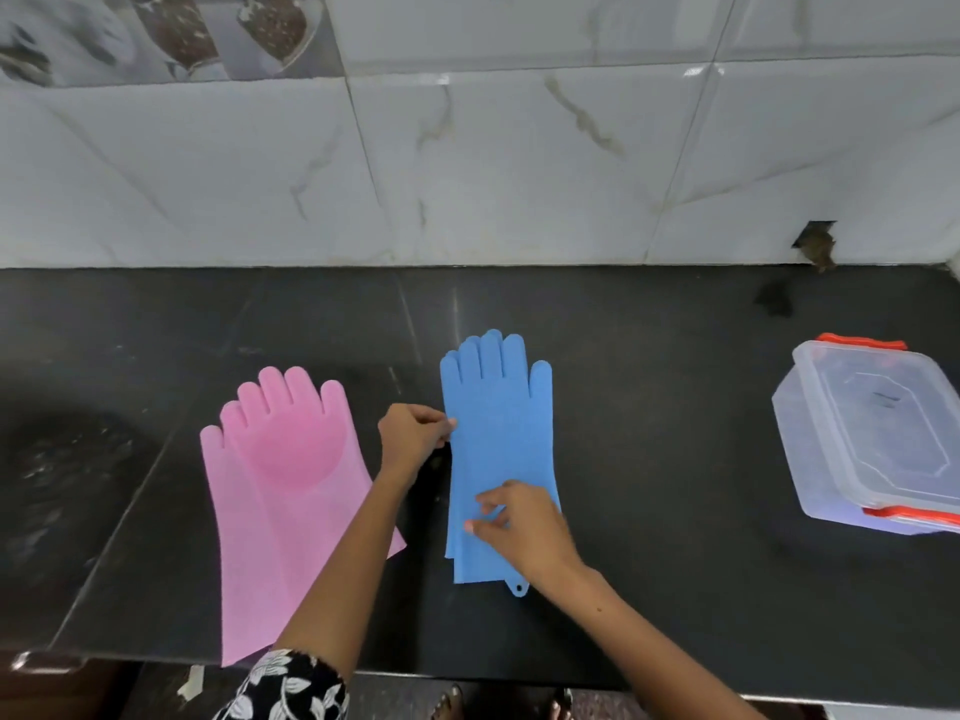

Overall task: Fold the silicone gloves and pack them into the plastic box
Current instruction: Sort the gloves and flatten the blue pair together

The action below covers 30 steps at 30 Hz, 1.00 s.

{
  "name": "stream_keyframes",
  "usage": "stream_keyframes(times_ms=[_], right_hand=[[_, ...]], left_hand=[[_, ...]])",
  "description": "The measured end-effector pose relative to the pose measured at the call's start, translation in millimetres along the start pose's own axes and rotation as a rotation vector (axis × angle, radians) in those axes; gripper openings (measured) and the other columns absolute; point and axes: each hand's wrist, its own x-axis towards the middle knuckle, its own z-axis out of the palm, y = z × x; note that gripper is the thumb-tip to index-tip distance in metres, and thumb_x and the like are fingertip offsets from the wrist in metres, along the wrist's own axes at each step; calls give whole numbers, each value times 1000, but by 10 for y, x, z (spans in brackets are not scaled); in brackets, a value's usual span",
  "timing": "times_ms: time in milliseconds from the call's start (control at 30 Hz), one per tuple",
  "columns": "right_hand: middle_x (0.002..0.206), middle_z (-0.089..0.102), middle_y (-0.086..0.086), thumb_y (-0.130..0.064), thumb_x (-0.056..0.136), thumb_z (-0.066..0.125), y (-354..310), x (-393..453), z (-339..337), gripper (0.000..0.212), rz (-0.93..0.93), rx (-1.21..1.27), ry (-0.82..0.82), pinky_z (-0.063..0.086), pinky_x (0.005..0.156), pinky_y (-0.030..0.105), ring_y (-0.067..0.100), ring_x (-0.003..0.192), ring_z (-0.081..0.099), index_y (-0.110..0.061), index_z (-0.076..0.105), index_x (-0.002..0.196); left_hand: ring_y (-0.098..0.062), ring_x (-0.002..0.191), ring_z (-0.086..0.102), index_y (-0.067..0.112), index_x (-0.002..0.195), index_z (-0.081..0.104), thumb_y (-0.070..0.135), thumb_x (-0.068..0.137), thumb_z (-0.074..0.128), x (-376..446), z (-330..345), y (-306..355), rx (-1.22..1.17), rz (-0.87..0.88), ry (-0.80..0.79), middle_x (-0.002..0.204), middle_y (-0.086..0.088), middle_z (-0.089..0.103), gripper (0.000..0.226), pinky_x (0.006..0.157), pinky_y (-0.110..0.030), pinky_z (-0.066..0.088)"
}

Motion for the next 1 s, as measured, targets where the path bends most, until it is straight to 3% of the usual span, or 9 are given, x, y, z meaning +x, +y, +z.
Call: stream_keyframes(times_ms=[100, 267, 367, 500, 600, 733, 1000], right_hand=[[104, 70, -5, -32, 82, 69, 182, 99, -264, 22, 28, 12, 176, 54, 79, 29, 11, 84, 66, -19, 71, 99], [88, 73, -4, -22, 84, 66, 340, 464, -638, 15, 78, 91, 430, 52, 75, 27, 10, 80, 66, -14, 73, 95], [99, 72, 1, -26, 85, 65, 371, 745, -686, 28, 159, 159, 453, 48, 82, 27, 17, 95, 65, -10, 69, 107], [104, 70, 4, -29, 86, 64, 337, 1044, -685, 33, 207, 231, 470, 46, 80, 27, 19, 99, 64, -8, 66, 112], [97, 71, 4, -28, 86, 65, 276, 1184, -689, 31, 208, 243, 490, 48, 76, 28, 20, 94, 65, -6, 67, 109], [86, 72, 10, -17, 84, 66, 238, 1273, -704, 15, 179, 202, 472, 57, 76, 40, 26, 84, 68, -6, 71, 92], [79, 70, -2, -17, 84, 68, 226, 1316, -761, 8, 69, 315, 594, 59, 73, 41, 15, 76, 67, -12, 70, 91]], left_hand=[[-14, 69, 69, 4, 87, 74, 14, 74, 80, 37, 30, 1, -19, 11, 0, 77, -1, 70, 17, 61, -20, 55], [-9, 69, 67, 2, 93, 72, 14, 77, 77, 113, 89, 27, -82, 35, 30, 83, -2, 69, 20, 63, -19, 54], [-19, 80, 69, -1, 98, 71, 12, 78, 76, 193, 93, 56, -135, -3, 12, 94, -9, 71, 25, 75, -29, 57], [-27, 89, 69, -4, 101, 69, 6, 77, 76, 310, 85, 82, -202, -76, -6, 100, -14, 71, 27, 78, -32, 57], [-26, 90, 69, -3, 101, 69, 4, 76, 76, 354, 92, 94, -200, -66, -4, 101, -14, 71, 27, 84, -36, 57], [-25, 90, 69, -2, 100, 70, 0, 74, 76, 363, 76, 111, -205, 6, -20, 99, -15, 72, 26, 88, -38, 57], [-23, 91, 71, 0, 101, 71, 3, 76, 75, 408, -14, 247, -318, 124, -52, 99, -12, 74, 25, 86, -37, 57]])
